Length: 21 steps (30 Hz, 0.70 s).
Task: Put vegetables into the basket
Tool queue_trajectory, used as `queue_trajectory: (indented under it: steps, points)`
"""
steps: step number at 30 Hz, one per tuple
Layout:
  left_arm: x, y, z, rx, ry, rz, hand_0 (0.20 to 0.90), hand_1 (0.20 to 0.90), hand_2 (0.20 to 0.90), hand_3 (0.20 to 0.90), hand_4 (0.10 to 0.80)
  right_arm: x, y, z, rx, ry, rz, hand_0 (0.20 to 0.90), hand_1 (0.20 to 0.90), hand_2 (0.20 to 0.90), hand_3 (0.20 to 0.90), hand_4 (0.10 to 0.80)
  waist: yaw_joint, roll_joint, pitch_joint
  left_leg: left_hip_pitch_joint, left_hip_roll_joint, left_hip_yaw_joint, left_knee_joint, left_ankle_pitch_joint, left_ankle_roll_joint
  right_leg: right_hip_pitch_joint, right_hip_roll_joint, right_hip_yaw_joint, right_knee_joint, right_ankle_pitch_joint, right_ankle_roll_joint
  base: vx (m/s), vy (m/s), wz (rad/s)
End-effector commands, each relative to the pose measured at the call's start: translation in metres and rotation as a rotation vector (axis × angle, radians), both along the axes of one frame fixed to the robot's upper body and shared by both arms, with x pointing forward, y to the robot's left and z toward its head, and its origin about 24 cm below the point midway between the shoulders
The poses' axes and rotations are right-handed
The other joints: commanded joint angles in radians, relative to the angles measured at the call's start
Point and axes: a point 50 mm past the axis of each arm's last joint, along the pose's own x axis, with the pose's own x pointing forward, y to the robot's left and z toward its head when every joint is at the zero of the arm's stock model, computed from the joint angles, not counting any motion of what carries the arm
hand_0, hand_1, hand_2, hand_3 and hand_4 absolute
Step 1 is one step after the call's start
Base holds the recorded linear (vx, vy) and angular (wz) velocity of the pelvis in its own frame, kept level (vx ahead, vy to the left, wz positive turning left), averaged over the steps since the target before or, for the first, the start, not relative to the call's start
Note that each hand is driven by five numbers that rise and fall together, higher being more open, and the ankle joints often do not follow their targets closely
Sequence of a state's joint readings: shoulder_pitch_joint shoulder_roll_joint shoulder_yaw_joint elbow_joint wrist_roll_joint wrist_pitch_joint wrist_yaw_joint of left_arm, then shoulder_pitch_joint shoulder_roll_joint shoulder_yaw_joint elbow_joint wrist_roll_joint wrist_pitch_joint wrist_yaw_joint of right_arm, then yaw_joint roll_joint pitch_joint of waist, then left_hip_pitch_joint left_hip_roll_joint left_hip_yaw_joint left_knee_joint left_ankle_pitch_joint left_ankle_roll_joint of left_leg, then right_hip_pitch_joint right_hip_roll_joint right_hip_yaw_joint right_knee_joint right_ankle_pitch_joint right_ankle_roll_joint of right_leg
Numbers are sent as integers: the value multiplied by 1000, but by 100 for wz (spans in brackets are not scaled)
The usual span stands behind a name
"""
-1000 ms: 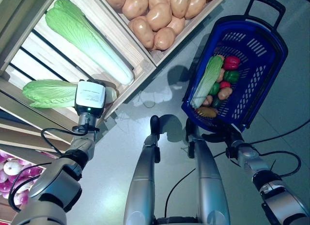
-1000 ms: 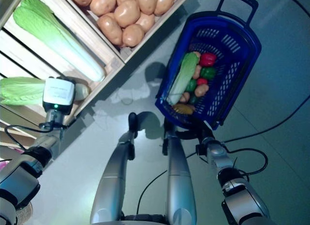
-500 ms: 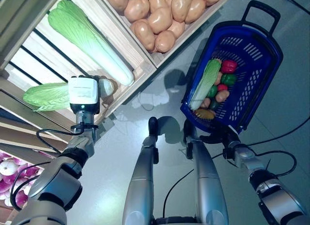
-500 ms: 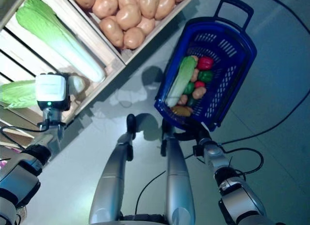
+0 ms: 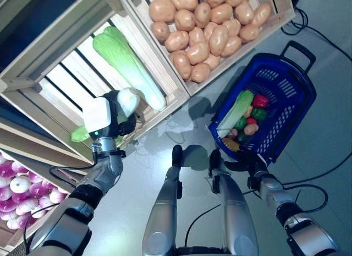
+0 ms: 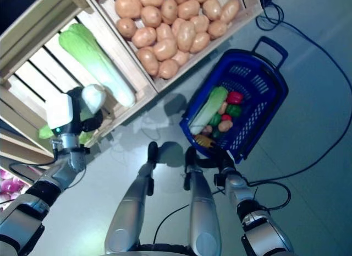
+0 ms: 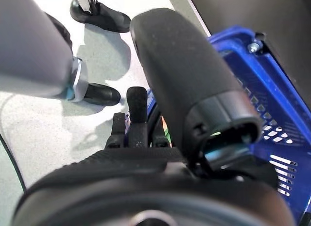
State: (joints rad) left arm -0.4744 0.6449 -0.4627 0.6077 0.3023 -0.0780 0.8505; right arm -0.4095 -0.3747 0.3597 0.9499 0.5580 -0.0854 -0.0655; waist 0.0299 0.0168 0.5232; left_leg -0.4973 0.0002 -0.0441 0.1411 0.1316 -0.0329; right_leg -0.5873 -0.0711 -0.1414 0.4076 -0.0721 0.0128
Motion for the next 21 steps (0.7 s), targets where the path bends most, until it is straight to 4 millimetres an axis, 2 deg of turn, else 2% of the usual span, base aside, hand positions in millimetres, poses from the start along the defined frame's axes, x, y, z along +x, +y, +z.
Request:
queue_trajectory:
  steps: [1, 3, 4, 9, 12, 15, 16, 21]
  points:
    - [1, 3, 39, -192, -187, -62, 300, 300, 300, 300, 400, -15, -18, 1, -3, -75, -68, 900, 900, 900, 900, 800, 18, 1, -3, 25, -51, 2, 57, -86, -15, 127, -24, -33, -146, 56, 61, 32, -48, 14]
    - [-3, -5, 37, -362, -175, -164, 300, 300, 300, 300, 400, -19, -15, -1, 12, -76, -67, 900, 900, 900, 900, 800, 25, -3, -3, 68, -49, -2, 46, -95, -15, 176, -26, -45, -159, 49, 63, 67, -56, 5]
    - [-10, -14, 35, -510, -194, -258, 300, 300, 300, 300, 400, -25, -14, -3, 25, -85, -59, 900, 900, 900, 900, 800, 32, -6, -7, 107, -49, -11, 34, -99, -15, 226, -26, -57, -178, 45, 61, 73, -50, 0]
    - [-27, -26, 37, -683, -198, -420, 300, 300, 300, 300, 400, -36, -8, -6, 72, -100, -42, 900, 900, 900, 900, 800, 41, -17, -60, 182, -36, -26, -5, -102, -20, 318, -25, -77, -231, 50, 61, 118, -50, 10]
    - [-38, -33, 38, -865, -171, -566, 300, 300, 300, 300, 400, -41, -2, -4, 110, -136, -29, 900, 900, 900, 900, 800, 40, -30, -129, 257, -32, -40, -46, -105, -21, 406, -26, -86, -300, 71, 64, 193, -17, 11]
    - [-44, -35, 32, -993, -140, -636, 300, 300, 300, 300, 400, -43, 2, 0, 156, -166, -29, 900, 900, 900, 900, 800, 38, -38, -168, 314, -28, -41, -74, -108, -20, 469, -25, -86, -343, 86, 69, 204, -7, 1]
    - [-48, -38, 26, -1091, -102, -678, 300, 300, 300, 300, 400, -44, 7, 5, 239, -198, -45, 900, 900, 900, 900, 800, 34, -43, -191, 345, -25, -39, -91, -109, -21, 501, -25, -85, -367, 94, 71, 192, -8, -4]
    - [-64, -46, 6, -1219, 15, -753, 300, 300, 300, 300, 400, -57, 21, 21, 402, -304, 4, 900, 900, 900, 900, 800, 11, -49, -272, 425, -23, -16, -103, -127, -9, 569, -22, -62, -388, 100, 73, 216, 29, -8]
